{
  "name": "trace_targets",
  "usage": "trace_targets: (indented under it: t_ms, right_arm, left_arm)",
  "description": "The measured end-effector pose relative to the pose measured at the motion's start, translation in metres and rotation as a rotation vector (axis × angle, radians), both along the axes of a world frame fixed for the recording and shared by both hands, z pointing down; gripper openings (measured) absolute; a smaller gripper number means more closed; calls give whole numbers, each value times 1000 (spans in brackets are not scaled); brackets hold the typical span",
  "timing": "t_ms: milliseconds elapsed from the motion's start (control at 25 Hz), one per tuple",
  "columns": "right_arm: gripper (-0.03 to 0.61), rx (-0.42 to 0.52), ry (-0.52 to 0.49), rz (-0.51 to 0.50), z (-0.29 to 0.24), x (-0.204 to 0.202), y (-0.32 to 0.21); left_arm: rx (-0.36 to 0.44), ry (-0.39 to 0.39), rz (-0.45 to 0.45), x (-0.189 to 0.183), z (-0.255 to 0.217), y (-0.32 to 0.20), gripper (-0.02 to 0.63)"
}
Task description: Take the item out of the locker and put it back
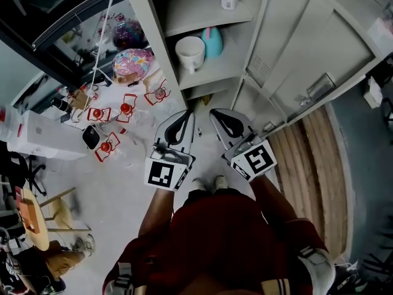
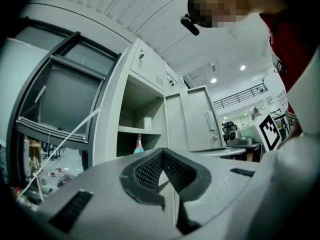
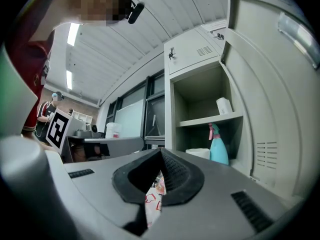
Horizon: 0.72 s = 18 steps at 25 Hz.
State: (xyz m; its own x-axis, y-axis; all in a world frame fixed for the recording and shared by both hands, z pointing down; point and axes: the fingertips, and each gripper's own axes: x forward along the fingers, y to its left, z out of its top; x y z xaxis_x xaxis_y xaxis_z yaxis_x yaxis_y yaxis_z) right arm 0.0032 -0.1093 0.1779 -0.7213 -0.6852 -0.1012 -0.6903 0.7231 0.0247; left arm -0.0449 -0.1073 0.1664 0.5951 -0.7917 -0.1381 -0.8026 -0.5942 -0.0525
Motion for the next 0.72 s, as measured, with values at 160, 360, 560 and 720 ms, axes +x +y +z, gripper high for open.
trace_targets:
  t_ms: [160,360,560,720]
  right_arm:
    - [-2,12,-1,3,-2,2,2]
    - [-2,29,-2,4,-7,4,5]
    - [-2,36,-1,8,-10,4,6]
    - [-3,33,7,13,-11,6,9]
  left_arm:
    - [12,-8,-4,-1,-2,3,6]
    - [14,-5,-17,-7,-4,8,6]
    - [17,-2,-14,-8,-5,9,6]
    - [17,1,-7,-5,-7,11,6]
